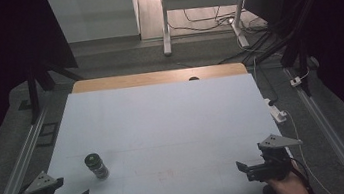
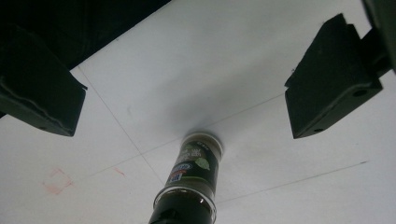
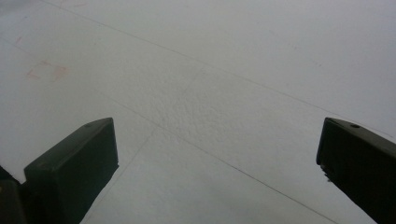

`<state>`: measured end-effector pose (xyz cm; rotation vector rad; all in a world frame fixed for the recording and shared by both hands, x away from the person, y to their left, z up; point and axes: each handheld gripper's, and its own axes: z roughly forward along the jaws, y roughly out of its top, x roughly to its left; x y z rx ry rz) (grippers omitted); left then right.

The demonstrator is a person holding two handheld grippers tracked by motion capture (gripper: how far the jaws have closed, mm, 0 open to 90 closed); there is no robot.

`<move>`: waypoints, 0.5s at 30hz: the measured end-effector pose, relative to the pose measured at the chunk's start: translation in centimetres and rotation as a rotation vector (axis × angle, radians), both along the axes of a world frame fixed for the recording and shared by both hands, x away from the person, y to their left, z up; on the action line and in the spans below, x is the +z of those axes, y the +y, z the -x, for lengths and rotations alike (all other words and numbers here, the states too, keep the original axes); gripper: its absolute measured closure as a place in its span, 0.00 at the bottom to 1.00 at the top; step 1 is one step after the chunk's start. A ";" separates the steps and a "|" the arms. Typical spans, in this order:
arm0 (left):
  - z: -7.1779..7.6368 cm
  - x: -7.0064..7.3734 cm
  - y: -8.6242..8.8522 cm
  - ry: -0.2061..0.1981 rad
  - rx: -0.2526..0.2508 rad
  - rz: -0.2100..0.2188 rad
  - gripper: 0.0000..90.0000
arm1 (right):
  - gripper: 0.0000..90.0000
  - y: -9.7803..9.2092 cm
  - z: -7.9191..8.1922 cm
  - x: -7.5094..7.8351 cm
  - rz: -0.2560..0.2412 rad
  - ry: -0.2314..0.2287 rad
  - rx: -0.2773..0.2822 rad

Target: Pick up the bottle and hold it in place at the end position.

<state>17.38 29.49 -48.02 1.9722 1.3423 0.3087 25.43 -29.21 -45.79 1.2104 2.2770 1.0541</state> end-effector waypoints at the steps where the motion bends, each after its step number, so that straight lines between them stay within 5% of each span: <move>1: 0.0 0.0 0.0 0.006 -0.002 0.002 0.00 | 0.00 0.0 -0.1 0.0 0.001 0.006 -0.001; 15: -0.5 -0.1 0.4 0.022 -0.043 0.042 0.00 | 0.00 0.1 -0.3 -0.2 0.009 0.043 0.037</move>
